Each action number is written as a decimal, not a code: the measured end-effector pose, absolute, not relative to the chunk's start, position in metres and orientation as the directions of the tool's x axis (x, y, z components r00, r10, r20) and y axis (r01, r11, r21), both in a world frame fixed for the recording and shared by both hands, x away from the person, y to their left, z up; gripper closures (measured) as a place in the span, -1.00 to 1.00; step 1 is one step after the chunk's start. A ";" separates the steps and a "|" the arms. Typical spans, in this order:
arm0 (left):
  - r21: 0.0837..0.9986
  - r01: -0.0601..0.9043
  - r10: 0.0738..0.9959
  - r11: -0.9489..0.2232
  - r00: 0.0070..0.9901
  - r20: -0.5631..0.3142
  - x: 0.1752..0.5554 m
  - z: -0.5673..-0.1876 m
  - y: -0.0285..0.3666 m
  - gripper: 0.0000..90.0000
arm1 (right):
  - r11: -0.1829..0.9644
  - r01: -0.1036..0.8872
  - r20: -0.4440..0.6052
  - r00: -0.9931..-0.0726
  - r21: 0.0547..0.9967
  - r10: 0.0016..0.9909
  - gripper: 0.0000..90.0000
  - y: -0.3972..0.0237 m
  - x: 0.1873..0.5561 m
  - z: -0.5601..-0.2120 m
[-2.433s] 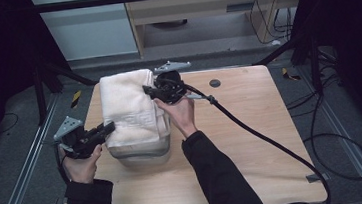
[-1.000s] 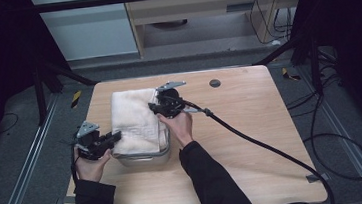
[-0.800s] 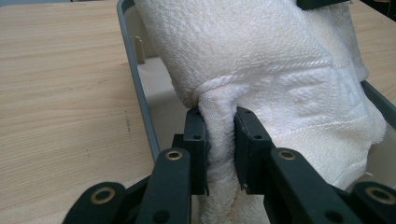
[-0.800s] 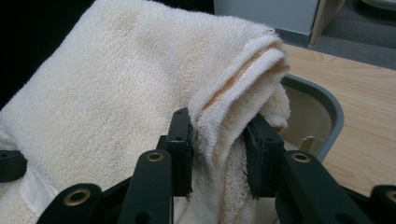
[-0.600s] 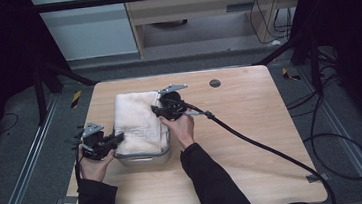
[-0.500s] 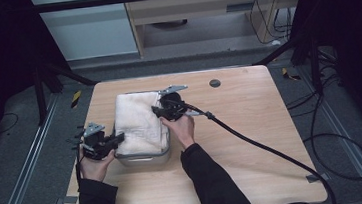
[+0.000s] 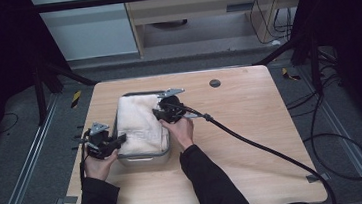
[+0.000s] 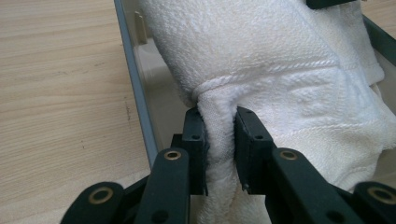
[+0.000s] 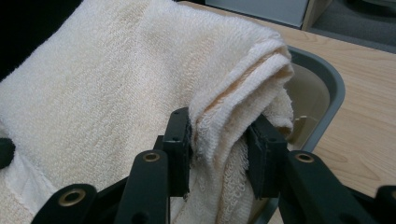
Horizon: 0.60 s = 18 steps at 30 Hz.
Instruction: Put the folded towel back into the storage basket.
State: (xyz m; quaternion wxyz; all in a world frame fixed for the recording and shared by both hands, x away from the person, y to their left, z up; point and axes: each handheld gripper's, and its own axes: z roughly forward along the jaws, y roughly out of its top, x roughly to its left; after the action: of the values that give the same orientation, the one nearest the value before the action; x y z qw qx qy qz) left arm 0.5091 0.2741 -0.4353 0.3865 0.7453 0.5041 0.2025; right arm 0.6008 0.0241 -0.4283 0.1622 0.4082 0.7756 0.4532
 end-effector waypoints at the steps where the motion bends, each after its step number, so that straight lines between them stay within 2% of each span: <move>1: 0.780 0.595 0.908 -0.193 0.409 -0.088 0.509 -0.435 0.274 0.66 | 0.256 0.486 0.118 -0.614 0.836 0.781 0.43 0.024 0.601 -0.429; 11: 0.780 0.591 0.918 -0.204 0.393 -0.057 0.508 -0.435 0.272 0.46 | 0.309 0.455 0.052 -0.625 0.835 0.779 0.23 0.024 0.601 -0.431; 18: 0.850 0.509 0.906 -0.136 0.411 -0.100 0.497 -0.416 0.273 0.32 | 0.305 0.426 0.050 -0.645 0.852 0.762 0.11 0.017 0.596 -0.416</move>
State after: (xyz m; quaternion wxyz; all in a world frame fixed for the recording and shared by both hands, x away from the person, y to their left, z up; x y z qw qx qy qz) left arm 0.4967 0.2731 -0.4161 0.4351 0.7183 0.4925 0.2284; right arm 0.5965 0.0174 -0.4164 0.1858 0.3780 0.7860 0.4525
